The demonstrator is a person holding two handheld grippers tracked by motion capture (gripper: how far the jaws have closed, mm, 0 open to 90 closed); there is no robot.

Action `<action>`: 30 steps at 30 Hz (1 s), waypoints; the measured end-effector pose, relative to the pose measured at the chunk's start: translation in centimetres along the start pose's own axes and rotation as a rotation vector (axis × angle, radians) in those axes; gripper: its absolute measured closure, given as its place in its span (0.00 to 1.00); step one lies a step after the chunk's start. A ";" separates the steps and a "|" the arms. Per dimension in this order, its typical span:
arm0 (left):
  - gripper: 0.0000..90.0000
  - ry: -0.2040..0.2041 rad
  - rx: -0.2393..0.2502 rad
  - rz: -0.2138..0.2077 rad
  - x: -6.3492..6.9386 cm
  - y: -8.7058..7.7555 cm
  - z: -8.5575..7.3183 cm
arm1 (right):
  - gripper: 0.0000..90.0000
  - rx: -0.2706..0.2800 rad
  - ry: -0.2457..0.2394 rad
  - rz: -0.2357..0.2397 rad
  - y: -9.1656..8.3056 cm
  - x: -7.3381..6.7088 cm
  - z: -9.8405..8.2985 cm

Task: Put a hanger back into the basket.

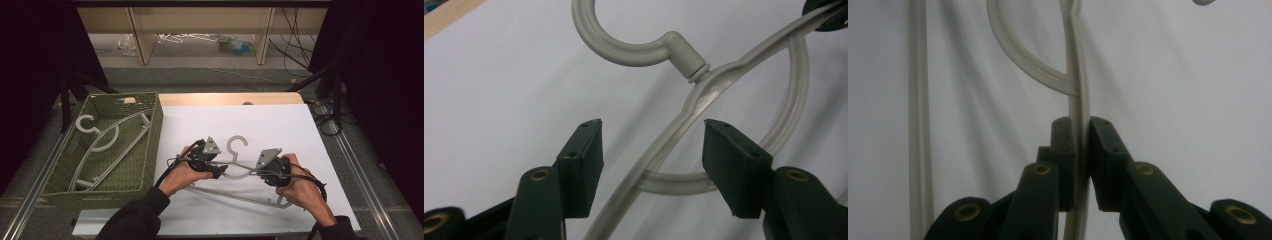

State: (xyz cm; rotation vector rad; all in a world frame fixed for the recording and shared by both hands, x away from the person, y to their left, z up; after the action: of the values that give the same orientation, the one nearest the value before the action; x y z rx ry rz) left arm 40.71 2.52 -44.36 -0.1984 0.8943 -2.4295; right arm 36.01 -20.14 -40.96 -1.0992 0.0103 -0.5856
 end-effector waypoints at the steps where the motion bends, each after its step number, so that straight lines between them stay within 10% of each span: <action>1: 0.48 0.006 -0.005 -0.005 0.0 0.2 0.1 | 0.91 0.000 -0.002 0.000 -0.1 -0.1 0.0; 8: 0.67 0.047 -0.046 -0.058 0.5 1.0 0.8 | 0.91 0.009 -0.024 -0.007 -0.4 -0.2 0.2; 19: 0.80 0.242 -0.078 -0.052 1.0 0.0 1.3 | 0.89 0.029 -0.050 -0.008 -0.2 0.1 -0.1; 30: 0.90 0.158 -0.103 -0.013 0.9 -1.1 1.6 | 0.53 0.150 0.095 -0.163 -1.0 1.2 0.1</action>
State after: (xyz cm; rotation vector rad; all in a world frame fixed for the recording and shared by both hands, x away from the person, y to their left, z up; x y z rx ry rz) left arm 39.93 1.84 -42.44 -0.0499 1.0917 -2.4393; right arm 36.60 -20.90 -39.78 -0.9313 -0.0400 -0.7723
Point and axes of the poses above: each handheld gripper's, and its own axes: y roughly forward along the jaws, z roughly out of its top, x roughly to its right, the point moved 1 cm from there along y, roughly forward along the jaws, and after that the axes turned 3 degrees about x, right-handed, at the moved point
